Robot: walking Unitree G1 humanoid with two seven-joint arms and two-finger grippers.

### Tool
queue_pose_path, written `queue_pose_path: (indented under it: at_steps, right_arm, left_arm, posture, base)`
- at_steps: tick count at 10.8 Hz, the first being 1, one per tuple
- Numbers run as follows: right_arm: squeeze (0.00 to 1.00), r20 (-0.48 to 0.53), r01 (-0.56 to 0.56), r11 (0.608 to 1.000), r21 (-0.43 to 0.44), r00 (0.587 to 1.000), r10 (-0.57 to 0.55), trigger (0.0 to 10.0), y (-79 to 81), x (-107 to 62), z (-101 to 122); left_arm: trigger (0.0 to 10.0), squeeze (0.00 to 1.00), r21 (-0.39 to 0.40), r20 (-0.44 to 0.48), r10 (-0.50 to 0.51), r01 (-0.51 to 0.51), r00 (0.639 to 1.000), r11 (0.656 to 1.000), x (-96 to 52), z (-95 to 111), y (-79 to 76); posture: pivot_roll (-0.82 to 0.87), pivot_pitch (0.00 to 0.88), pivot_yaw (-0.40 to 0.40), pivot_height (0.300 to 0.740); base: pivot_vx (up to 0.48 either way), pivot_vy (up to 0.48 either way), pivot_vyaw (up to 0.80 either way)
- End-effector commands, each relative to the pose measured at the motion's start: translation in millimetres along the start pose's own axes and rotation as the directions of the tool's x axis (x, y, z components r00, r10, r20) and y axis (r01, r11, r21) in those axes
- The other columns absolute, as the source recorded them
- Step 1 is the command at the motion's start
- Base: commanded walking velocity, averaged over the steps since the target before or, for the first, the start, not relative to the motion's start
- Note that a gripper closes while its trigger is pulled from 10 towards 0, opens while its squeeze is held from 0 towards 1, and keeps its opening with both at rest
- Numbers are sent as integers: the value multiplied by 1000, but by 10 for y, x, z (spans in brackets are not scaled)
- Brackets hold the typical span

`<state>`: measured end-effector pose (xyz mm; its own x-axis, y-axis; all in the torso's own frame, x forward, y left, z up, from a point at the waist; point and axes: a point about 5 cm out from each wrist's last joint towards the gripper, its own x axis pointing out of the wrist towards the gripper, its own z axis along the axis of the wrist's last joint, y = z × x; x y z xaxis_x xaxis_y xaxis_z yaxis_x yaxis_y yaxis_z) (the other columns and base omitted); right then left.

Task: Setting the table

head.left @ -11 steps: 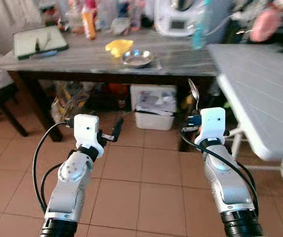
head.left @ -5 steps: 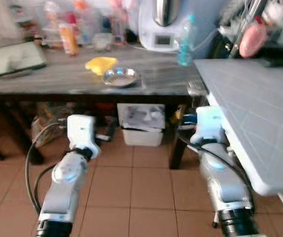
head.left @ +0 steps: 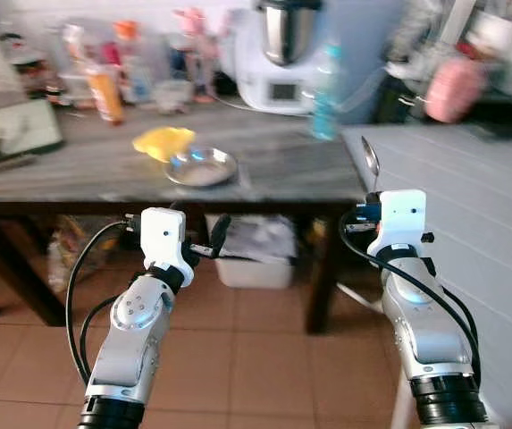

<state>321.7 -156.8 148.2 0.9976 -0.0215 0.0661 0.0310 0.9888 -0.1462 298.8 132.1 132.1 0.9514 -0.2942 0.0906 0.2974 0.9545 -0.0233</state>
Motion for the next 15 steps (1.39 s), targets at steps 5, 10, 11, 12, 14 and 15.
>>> queue_pose_path:
  at_steps: [5, 10, 11, 12, 14, 15]
  right_arm:
    - [0, 27, -28, 1000, 13, 999, 28, 10000, 88, 5, 63]
    - [0, 23, -27, 1000, 11, 999, 27, 10000, 77, -5, 53]
    - [0, 23, -28, 1000, 12, 999, 28, 10000, 80, -4, 53]
    - [0, 23, -30, 999, 13, 999, 29, 10000, 88, -6, 53]
    - [0, 18, -33, 999, 13, 999, 33, 10000, 88, -13, 45]
    - [0, 17, -35, 999, 18, 999, 34, 10000, 89, -12, 44]
  left_arm:
    - [10000, 0, 14, -9, 7, -7, 1000, 1000, -22, 3, 37]
    - [10000, 0, 11, -7, 16, -15, 1000, 1000, -39, 6, 57]
    - [10000, 0, 22, -14, 16, -16, 1000, 1000, -44, 5, 60]
    - [10000, 0, 19, -18, 22, -22, 1000, 1000, -48, -5, 63]
    - [10000, 0, 25, -31, 19, -18, 999, 1000, -69, -21, 73]
    - [10000, 0, 32, -37, 16, -15, 999, 999, -83, -23, 80]
  posture:
    - [57, 4, 27, 740]
    - [55, 9, 25, 740]
    - [56, 9, 24, 740]
    - [56, 9, 26, 740]
    - [57, 10, 26, 740]
    - [59, 10, 26, 740]
  base:
    - [480, 0, 0]
    - [400, 0, 0]
    - [247, 0, 0]
    - [0, 0, 0]
    - [0, 0, 0]
    - [0, 0, 0]
